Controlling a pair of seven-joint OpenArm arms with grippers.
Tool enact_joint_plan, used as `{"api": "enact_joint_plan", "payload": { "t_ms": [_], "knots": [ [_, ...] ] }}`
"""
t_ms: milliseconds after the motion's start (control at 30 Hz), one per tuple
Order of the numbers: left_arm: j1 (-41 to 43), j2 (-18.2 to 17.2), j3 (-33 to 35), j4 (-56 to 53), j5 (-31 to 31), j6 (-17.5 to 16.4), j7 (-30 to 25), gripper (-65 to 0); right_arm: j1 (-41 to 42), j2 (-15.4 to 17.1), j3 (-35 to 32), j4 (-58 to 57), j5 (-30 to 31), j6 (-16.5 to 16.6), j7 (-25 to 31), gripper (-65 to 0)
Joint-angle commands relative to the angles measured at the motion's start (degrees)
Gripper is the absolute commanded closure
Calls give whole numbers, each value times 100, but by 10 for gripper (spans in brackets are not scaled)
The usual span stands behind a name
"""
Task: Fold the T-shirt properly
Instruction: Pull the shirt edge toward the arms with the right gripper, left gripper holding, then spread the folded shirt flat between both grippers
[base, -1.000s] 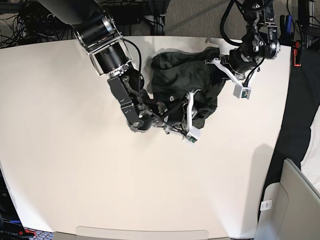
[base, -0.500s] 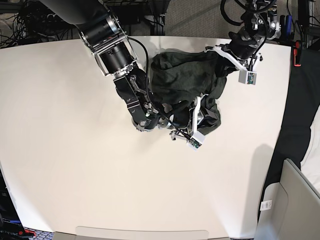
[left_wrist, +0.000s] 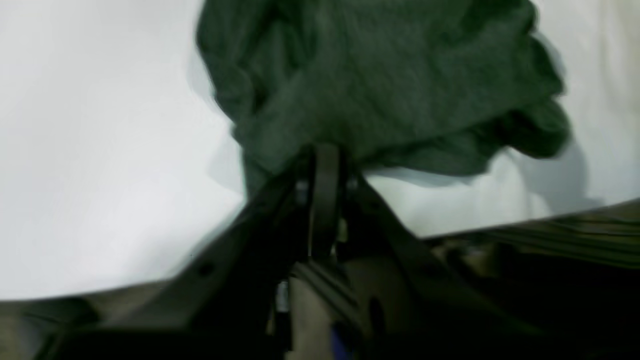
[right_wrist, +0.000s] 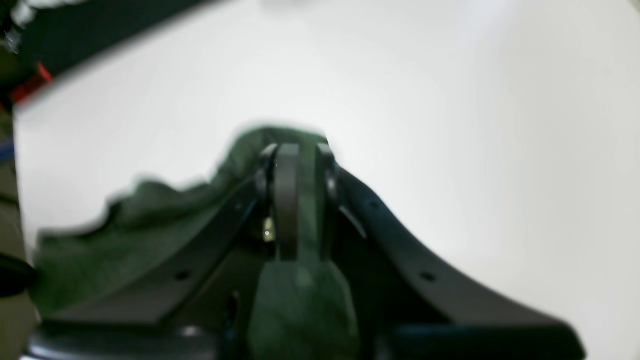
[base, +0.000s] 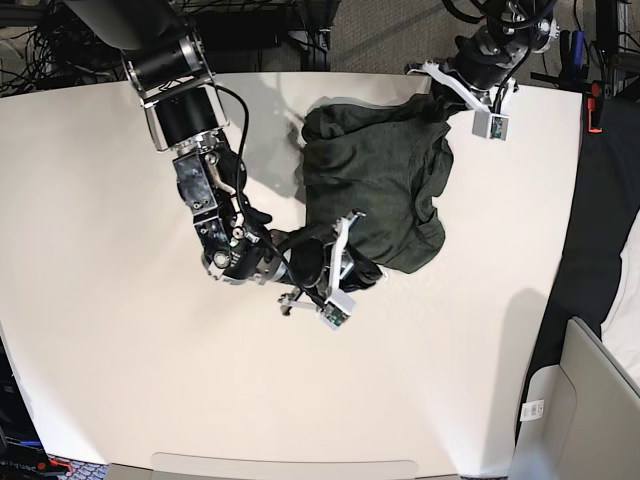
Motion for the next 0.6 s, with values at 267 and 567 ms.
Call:
{"api": "enact_joint_plan", "payload": {
  "t_ms": [267,567],
  "knots": [
    [54,-45,1,124,-737,-33,521,-6,90,13,22,-55,-464,2,130,-39],
    [-351,-45,10,36,-930,-42,1163,-6,46,-330,30,-90,-1598,-7,112,-39]
  ]
}}
